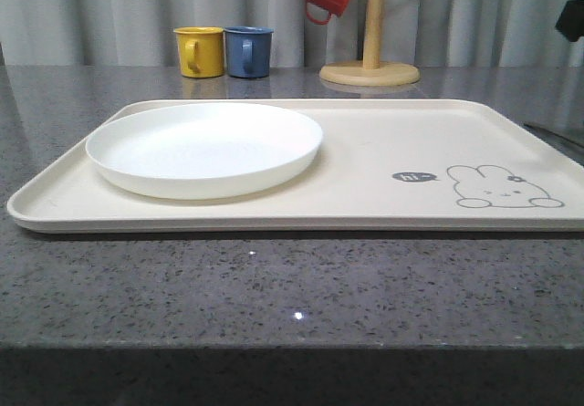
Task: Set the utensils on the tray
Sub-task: 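Lower the right gripper over the steel fork and grasp it, then carry the fork onto the tray beside the plate and release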
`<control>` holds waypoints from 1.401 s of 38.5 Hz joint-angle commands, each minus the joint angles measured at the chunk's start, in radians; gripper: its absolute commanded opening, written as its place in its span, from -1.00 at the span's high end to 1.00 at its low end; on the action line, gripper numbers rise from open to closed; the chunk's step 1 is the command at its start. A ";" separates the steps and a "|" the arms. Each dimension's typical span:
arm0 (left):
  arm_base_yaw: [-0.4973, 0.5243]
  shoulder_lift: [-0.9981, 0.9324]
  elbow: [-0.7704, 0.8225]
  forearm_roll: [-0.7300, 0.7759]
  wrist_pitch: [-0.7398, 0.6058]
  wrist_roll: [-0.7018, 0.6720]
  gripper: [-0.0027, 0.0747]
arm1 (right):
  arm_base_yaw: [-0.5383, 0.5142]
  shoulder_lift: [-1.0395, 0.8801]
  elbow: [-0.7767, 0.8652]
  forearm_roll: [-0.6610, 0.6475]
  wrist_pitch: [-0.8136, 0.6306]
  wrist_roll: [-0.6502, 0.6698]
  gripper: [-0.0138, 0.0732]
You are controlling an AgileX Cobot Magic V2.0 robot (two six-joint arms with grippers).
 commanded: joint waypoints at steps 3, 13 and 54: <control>0.002 0.010 -0.026 -0.002 -0.086 -0.009 0.98 | 0.010 0.030 -0.069 0.006 -0.001 -0.009 -0.02; 0.002 0.010 -0.026 -0.002 -0.086 -0.009 0.98 | 0.010 0.089 -0.078 0.006 0.013 -0.009 -0.02; 0.002 0.010 -0.026 -0.002 -0.086 -0.009 0.98 | 0.301 -0.020 -0.243 0.030 0.173 0.266 0.84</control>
